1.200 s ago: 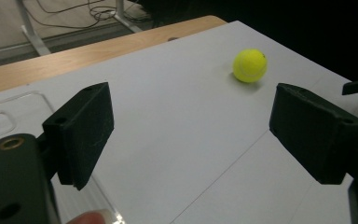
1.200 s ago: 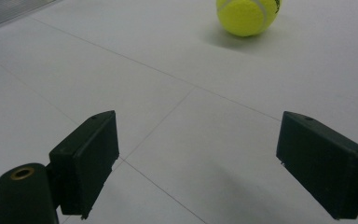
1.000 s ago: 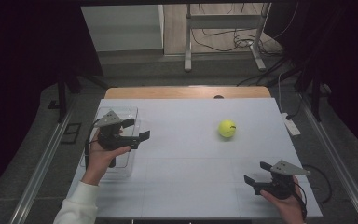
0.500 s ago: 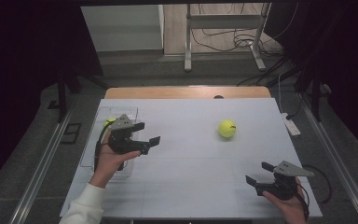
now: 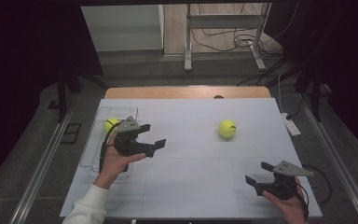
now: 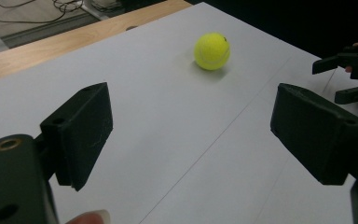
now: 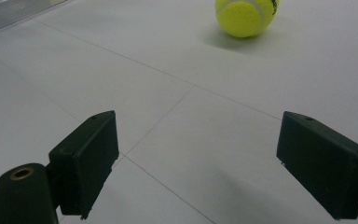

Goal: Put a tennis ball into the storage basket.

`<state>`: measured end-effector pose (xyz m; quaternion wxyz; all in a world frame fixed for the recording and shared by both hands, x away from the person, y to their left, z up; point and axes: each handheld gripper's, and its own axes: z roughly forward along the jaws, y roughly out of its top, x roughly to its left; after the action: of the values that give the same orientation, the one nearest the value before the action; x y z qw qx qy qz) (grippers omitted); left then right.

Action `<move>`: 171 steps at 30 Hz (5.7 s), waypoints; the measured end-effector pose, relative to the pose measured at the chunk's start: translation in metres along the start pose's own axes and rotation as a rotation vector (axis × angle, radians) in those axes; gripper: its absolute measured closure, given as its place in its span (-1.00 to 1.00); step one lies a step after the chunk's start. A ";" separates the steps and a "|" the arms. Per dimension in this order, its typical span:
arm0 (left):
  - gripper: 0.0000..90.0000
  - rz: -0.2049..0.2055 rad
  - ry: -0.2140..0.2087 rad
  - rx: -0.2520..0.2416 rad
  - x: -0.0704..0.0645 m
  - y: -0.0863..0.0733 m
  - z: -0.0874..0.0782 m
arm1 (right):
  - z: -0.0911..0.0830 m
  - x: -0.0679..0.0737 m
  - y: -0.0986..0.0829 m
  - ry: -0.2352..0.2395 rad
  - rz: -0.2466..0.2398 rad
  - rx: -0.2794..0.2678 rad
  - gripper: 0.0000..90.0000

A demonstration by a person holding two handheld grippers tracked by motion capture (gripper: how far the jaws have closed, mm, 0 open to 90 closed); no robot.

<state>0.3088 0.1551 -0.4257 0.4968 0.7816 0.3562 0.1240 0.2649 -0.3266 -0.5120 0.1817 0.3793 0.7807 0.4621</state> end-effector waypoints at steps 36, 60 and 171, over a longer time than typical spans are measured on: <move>-0.69 0.014 -0.001 0.071 -0.027 0.016 0.048 | -0.003 0.001 0.002 0.021 0.016 -0.033 -0.71; -0.68 -0.019 -0.006 0.108 -0.024 0.030 0.087 | -0.001 0.001 0.002 0.037 0.031 -0.037 -0.71; -0.69 0.000 -0.064 0.242 -0.042 0.077 0.224 | 0.008 -0.001 0.004 0.058 0.035 -0.032 -0.70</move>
<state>0.4346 -0.0476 -0.4594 0.4099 0.8393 0.3528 0.0552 0.2720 -0.3215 -0.5120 0.1572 0.3763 0.7714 0.4885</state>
